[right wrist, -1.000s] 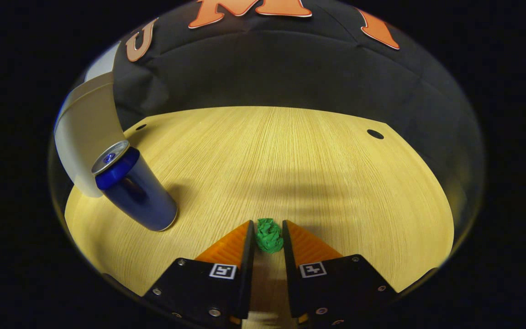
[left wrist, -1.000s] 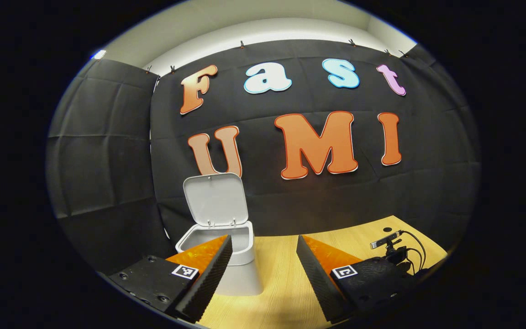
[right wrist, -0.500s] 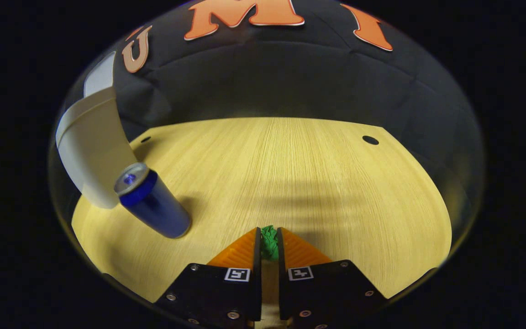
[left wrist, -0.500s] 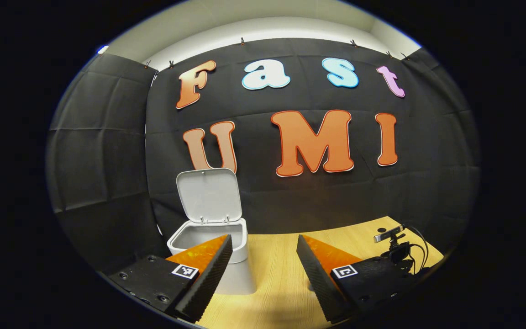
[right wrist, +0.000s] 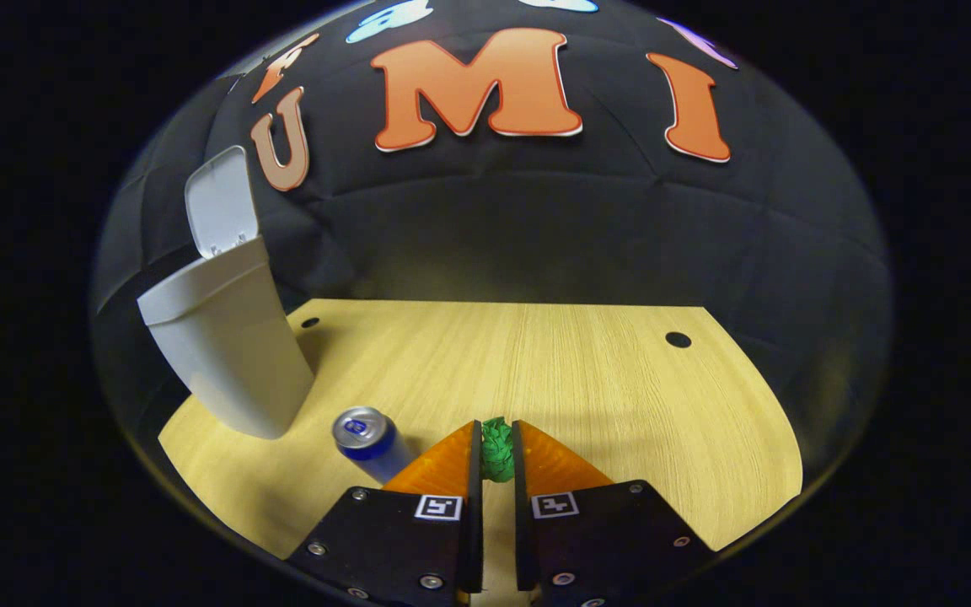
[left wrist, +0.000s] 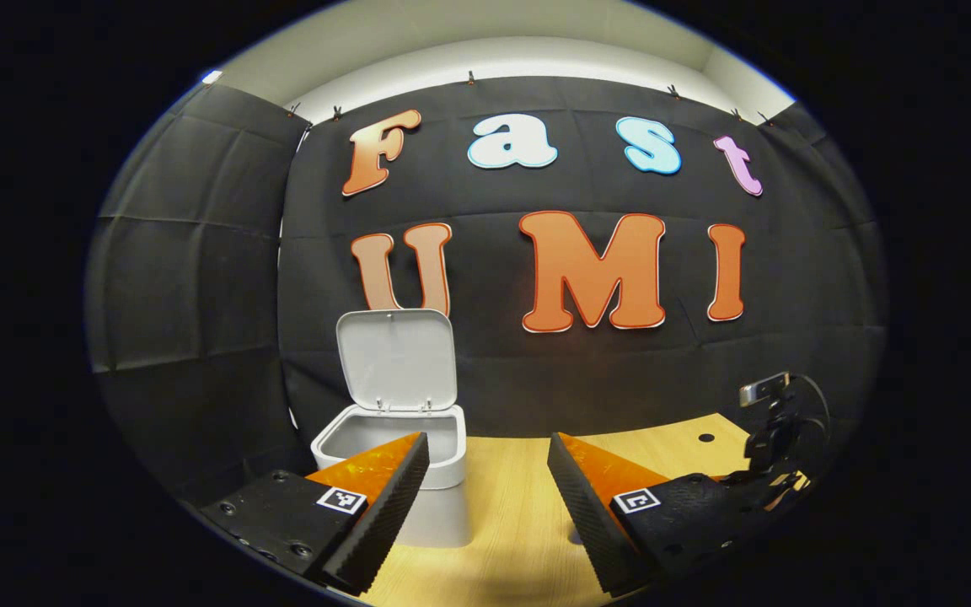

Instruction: Press the lid of the desktop garbage bin to open it, pick up the crumpled paper on the desktop and throw it into the bin, then pick up the pop can on the desktop and drop it into the bin, and finally close the garbage bin lid.

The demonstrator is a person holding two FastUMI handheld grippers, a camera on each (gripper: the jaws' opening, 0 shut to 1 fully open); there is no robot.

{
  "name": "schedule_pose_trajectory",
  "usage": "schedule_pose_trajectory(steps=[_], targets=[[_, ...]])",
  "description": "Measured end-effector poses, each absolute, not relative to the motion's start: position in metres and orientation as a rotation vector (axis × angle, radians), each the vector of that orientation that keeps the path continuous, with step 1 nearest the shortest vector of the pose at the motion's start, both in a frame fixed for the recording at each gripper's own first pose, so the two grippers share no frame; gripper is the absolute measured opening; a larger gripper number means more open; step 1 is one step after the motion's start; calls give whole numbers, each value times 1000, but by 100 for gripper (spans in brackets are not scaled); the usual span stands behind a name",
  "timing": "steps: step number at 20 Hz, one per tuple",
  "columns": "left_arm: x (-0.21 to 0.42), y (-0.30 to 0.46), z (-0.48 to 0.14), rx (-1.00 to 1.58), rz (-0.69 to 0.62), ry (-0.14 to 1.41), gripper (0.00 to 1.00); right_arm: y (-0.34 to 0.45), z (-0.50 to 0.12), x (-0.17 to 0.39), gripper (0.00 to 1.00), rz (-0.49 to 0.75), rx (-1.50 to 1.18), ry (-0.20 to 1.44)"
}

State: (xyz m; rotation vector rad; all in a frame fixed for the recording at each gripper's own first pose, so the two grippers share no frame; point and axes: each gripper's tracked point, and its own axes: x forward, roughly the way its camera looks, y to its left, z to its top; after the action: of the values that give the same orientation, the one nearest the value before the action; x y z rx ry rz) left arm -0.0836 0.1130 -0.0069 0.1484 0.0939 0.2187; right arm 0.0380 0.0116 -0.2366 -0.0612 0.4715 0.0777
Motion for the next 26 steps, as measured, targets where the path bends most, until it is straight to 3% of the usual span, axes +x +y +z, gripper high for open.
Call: schedule_pose_trajectory(steps=[6, 7, 14, 26], targets=[[-92, 130, -11, 128, 250, 88, 94, 44, -179, 33, 16, 139, -83, 375], [-94, 134, -10, 131, 258, 85, 90, 55, -166, 33, 16, 159, -92, 343], [-110, 163, -2, 132, 322, 51, 90, 134, -104, 32, 15, 320, -88, 231], [-157, 222, 13, 123, 463, 4, 90, 287, -75, 33, 15, 609, -78, 186]])
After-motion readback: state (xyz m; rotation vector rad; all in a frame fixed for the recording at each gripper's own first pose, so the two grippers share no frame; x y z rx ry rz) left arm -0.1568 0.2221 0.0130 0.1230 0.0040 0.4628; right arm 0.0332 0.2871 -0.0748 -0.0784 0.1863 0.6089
